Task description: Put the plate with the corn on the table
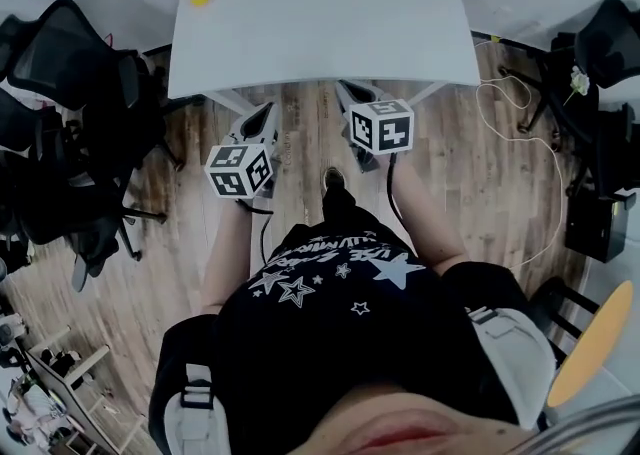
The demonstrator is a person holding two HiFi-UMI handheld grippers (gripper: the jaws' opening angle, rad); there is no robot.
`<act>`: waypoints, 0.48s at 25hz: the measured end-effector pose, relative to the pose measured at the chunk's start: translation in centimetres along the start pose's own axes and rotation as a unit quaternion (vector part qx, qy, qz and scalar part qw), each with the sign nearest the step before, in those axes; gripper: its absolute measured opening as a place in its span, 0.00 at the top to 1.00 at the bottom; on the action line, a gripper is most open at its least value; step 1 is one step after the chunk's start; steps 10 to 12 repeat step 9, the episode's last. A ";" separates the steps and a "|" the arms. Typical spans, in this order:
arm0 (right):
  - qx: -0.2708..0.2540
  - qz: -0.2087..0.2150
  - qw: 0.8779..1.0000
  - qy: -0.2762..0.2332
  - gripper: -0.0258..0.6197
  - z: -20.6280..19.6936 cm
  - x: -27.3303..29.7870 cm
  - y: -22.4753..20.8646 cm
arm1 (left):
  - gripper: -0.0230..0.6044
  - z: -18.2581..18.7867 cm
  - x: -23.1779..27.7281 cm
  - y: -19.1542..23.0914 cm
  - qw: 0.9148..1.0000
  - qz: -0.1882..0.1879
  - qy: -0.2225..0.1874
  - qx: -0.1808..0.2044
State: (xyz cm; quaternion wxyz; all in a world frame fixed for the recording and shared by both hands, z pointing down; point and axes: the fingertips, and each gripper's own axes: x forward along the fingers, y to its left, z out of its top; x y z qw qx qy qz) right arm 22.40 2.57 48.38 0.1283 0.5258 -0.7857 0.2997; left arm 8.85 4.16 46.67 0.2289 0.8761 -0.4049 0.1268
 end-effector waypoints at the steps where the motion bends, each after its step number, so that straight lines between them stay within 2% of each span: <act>1: -0.003 -0.002 1.000 -0.001 0.95 -0.4 -0.6 0.7 | 0.95 -0.3 -1.0 -0.1 1.000 0.000 -0.002 0.000; 9: -0.029 -0.012 0.999 -0.028 0.95 -2.5 -6.3 6.6 | 0.95 -2.0 -8.6 -2.5 1.000 -0.014 -0.021 0.014; 12: -0.029 -0.012 0.999 -0.028 0.95 -2.5 -6.3 6.6 | 0.95 -2.0 -8.6 -2.5 1.000 -0.014 -0.021 0.014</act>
